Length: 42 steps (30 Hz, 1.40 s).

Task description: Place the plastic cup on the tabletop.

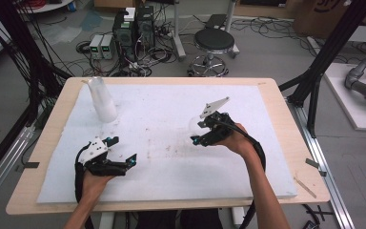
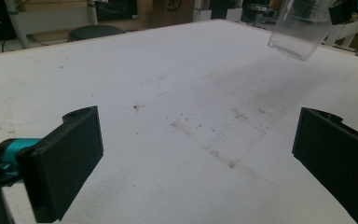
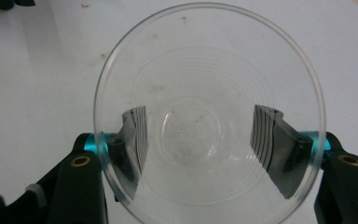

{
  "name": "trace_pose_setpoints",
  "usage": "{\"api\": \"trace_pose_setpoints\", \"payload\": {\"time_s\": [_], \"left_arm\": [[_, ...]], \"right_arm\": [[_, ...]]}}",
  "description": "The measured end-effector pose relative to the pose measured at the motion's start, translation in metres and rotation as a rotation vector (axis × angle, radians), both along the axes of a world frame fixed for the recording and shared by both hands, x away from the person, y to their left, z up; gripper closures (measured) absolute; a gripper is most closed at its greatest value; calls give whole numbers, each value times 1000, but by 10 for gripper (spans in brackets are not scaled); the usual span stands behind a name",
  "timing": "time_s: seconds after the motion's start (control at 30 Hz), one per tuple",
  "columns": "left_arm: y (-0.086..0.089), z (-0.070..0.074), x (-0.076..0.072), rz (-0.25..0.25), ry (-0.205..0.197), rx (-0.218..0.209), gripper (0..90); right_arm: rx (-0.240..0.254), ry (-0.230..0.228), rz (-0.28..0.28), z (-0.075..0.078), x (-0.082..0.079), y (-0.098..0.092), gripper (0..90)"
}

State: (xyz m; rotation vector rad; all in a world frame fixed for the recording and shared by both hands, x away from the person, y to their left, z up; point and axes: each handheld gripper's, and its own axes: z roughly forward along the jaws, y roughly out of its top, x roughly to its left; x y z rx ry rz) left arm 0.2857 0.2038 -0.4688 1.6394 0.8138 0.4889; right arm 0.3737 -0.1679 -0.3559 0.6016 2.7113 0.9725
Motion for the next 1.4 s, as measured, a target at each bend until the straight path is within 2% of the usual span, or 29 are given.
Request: {"api": "trace_pose_setpoints", "payload": {"time_s": [0.33, 0.47, 0.73, 0.97, 1.27, 1.4], "left_arm": [[2, -2, 0, 6, -4, -6, 17], [0, -2, -1, 6, -16, 7, 18], [1, -2, -1, 13, -12, 4, 18], [3, -3, 0, 17, -5, -17, 18], [3, -3, 0, 15, -1, -20, 18], [3, -3, 0, 11, 0, -21, 18]], "right_arm": [[-62, 5, -9, -12, 9, 12, 374], [-81, 19, 0, -19, 14, 19, 374], [-119, 48, -1, -29, 20, 27, 374], [-158, 66, 0, -41, 26, 37, 372], [-140, 65, -9, -43, 29, 40, 376], [-148, 54, 1, -46, 29, 40, 296]]}}
